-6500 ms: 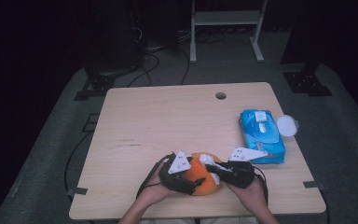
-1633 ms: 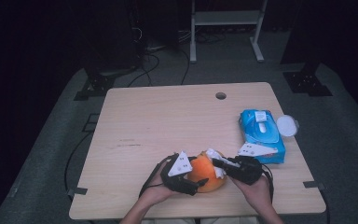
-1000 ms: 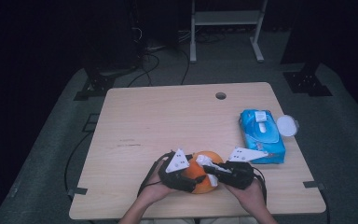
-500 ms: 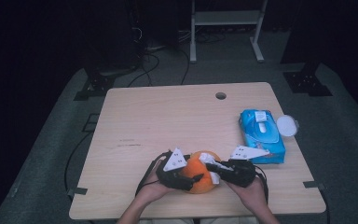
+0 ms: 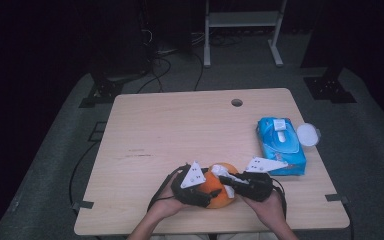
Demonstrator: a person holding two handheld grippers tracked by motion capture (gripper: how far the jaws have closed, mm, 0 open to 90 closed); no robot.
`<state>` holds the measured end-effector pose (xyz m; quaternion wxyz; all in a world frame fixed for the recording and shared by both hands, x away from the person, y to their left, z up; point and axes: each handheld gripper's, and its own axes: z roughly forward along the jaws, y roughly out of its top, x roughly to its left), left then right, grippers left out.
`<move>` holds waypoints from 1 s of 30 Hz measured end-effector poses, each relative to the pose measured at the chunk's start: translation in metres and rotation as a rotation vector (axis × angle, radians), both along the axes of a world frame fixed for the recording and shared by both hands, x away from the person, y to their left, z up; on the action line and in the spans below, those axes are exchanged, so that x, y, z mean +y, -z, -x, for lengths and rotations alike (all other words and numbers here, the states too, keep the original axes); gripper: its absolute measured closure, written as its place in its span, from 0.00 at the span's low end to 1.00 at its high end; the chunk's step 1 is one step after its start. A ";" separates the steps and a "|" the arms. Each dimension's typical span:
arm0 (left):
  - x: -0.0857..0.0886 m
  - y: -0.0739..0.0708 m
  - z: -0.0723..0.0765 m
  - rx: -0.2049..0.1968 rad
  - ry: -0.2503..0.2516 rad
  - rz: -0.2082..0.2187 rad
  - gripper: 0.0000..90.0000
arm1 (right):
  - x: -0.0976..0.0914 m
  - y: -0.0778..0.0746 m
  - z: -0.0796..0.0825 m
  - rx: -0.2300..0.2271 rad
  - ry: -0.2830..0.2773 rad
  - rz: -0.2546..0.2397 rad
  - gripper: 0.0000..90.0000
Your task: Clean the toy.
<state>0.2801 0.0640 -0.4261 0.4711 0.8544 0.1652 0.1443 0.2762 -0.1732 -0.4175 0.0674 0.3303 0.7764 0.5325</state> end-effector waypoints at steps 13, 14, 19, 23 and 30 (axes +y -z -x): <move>0.003 -0.007 -0.002 0.024 0.014 0.014 0.24 | -0.021 0.010 -0.009 0.044 0.075 0.003 0.90; 0.005 -0.008 -0.002 0.017 0.016 0.021 0.21 | -0.019 0.009 -0.007 0.035 0.067 0.004 0.90; 0.007 -0.004 -0.009 0.107 0.001 0.010 0.11 | -0.006 0.005 0.001 0.013 0.023 0.004 0.90; 0.007 -0.002 -0.008 0.096 0.007 -0.002 0.22 | 0.007 0.000 0.008 0.002 -0.049 -0.019 0.90; 0.003 -0.010 0.004 -0.144 -0.029 -0.061 0.40 | -0.002 -0.002 -0.001 -0.021 -0.014 -0.053 0.90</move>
